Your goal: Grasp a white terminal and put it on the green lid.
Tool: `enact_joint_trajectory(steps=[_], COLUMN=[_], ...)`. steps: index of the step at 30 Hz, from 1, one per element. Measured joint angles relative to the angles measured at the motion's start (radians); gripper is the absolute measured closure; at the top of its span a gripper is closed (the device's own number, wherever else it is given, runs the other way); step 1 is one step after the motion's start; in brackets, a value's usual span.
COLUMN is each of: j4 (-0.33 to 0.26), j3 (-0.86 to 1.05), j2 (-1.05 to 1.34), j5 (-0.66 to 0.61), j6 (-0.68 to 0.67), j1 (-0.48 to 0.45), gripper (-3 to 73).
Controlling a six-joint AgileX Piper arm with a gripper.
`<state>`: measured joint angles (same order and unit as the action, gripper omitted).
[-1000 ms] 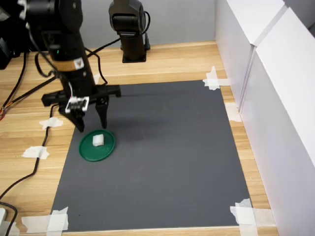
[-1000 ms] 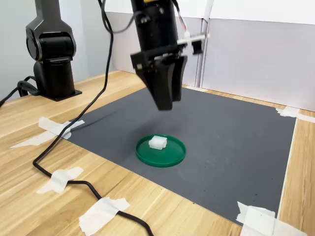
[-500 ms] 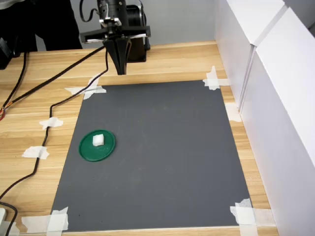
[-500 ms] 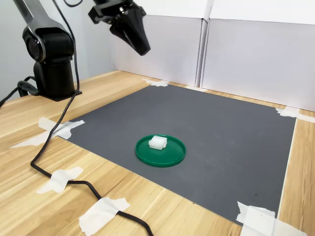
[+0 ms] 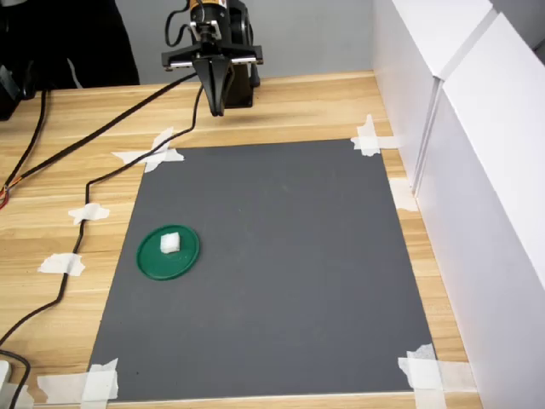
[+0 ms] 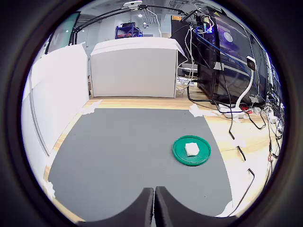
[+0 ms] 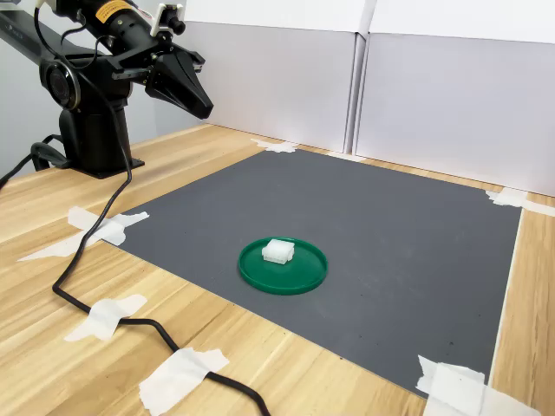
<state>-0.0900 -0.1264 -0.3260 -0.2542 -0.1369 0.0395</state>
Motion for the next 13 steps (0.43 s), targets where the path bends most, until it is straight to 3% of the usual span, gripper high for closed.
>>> enact_joint_trajectory(steps=[6, 13], j4=[0.005, 0.061], j3=[0.008, 0.051], j2=[0.016, 0.019], j5=[-0.041, -0.059], j6=[0.000, 0.001], j1=[0.000, 0.000], gripper=[71.1, 71.1])
